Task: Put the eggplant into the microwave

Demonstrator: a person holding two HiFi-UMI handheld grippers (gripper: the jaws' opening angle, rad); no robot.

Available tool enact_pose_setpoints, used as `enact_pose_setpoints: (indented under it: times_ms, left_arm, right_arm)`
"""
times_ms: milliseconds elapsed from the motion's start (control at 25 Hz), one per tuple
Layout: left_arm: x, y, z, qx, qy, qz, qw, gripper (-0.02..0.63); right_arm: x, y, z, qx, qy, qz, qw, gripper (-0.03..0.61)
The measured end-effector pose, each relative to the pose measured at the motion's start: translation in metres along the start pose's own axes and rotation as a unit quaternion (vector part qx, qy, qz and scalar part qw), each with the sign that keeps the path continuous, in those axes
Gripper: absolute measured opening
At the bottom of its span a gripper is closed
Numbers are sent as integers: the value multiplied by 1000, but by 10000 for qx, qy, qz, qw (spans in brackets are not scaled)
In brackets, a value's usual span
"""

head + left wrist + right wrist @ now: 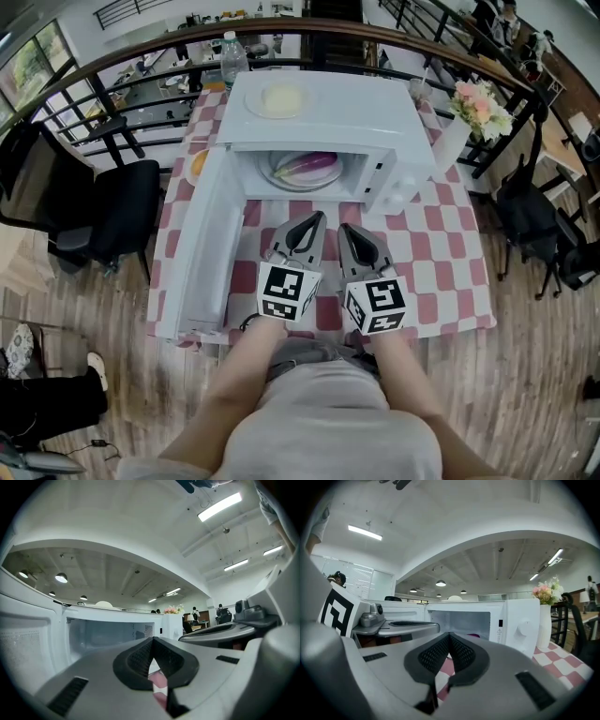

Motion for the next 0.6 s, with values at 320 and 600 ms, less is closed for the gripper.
enact_pose_setpoints:
  times_ms: [320,600]
  left_arm:
    - [2,2,1,0,8,5,10000,2]
    - [1,4,1,27,18,81,10000,2]
  right_arm:
    - [-1,0,1,25,-10,23,10000,23]
    - [-1,3,2,30,-40,63,10000,23]
Point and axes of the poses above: the fingertips, and each gripper's own axes: z backward along the fingers, x to its right, y out of its top, the point moved 4 cm from there along z, backward along the fingers, and after that the axes turned 8 degrees about x, right-handed, at the moved point
